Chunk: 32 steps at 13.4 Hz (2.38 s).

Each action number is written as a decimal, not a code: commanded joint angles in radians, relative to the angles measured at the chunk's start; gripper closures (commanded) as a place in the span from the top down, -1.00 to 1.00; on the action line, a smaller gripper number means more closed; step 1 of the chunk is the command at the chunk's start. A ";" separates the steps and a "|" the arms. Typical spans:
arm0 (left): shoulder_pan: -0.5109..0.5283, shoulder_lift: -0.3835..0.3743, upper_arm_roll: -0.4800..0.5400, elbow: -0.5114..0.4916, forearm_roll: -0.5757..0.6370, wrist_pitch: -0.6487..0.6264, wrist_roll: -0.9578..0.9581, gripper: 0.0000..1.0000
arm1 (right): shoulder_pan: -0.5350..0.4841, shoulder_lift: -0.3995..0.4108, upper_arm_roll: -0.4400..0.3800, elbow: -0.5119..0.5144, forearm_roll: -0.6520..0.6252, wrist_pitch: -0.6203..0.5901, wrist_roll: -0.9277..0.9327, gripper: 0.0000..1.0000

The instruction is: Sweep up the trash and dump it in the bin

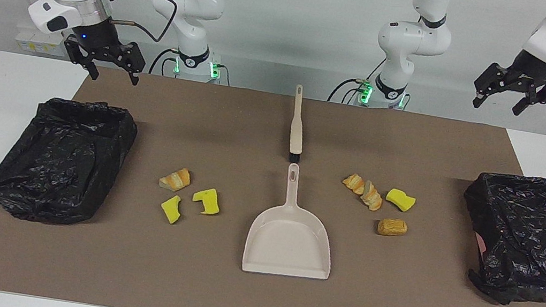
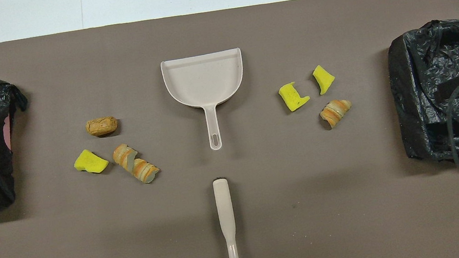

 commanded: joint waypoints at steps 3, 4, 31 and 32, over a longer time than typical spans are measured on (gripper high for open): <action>0.001 -0.020 0.000 -0.018 0.004 -0.009 -0.004 1.00 | -0.003 -0.024 0.002 -0.018 0.020 -0.010 -0.010 1.00; 0.001 -0.020 0.000 -0.018 0.004 -0.009 -0.004 1.00 | -0.002 -0.025 0.002 -0.018 0.019 -0.012 -0.012 1.00; 0.001 -0.020 0.000 -0.018 0.004 -0.009 -0.004 1.00 | 0.261 0.336 0.024 0.176 0.020 0.204 0.230 1.00; 0.001 -0.020 0.000 -0.018 0.004 -0.009 -0.004 1.00 | 0.269 0.359 0.033 0.190 0.022 0.227 0.253 1.00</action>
